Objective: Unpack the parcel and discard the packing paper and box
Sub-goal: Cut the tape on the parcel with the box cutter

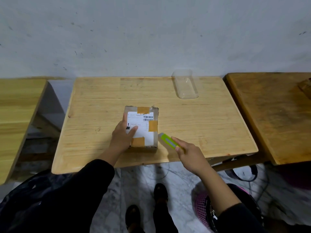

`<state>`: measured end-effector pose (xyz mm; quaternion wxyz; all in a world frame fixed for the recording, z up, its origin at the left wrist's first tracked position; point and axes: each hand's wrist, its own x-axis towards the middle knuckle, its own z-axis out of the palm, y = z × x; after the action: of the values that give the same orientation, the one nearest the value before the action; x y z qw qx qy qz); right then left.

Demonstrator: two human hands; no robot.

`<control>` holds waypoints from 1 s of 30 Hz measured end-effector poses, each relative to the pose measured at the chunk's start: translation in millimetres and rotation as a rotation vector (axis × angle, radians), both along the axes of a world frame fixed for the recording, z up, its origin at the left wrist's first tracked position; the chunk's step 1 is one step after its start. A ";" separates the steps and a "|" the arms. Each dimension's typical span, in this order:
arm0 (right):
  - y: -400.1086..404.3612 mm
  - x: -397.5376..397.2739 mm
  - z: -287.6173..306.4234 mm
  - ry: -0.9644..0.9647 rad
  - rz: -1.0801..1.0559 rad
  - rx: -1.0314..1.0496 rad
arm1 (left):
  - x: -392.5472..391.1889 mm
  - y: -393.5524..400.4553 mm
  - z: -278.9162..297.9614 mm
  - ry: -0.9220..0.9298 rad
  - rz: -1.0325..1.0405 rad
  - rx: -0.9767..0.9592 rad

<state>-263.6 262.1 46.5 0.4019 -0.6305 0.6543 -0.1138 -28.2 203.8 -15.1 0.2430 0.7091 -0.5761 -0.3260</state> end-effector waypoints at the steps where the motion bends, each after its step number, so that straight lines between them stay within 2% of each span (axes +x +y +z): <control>1: -0.5 -1.3 3.8 0.063 0.035 -0.054 | 1.7 0.5 1.5 -0.002 -0.016 0.005; 5: -8.6 8.8 11.5 0.177 0.264 -0.184 | 11.4 3.7 7.1 0.031 -0.053 0.057; 8: -16.7 27.1 10.5 0.245 0.467 -0.197 | 13.1 6.7 9.0 0.065 -0.060 0.052; 12: -30.5 46.9 11.3 0.307 0.619 -0.204 | 13.5 7.5 7.3 0.073 -0.060 0.034; 19: -48.5 52.8 8.3 0.347 0.723 -0.239 | 14.8 8.4 8.0 0.126 -0.044 0.030; 23: -56.5 51.4 16.8 0.433 0.773 -0.264 | 15.5 8.4 8.5 0.145 -0.047 0.029; 30: -58.4 30.2 29.6 0.524 0.800 -0.194 | 15.8 8.7 8.2 0.159 -0.040 0.027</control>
<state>-233.4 203.7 76.1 0.1753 -0.8745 0.4260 0.1516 -12.5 212.6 -6.9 0.2721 0.6723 -0.5646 -0.3938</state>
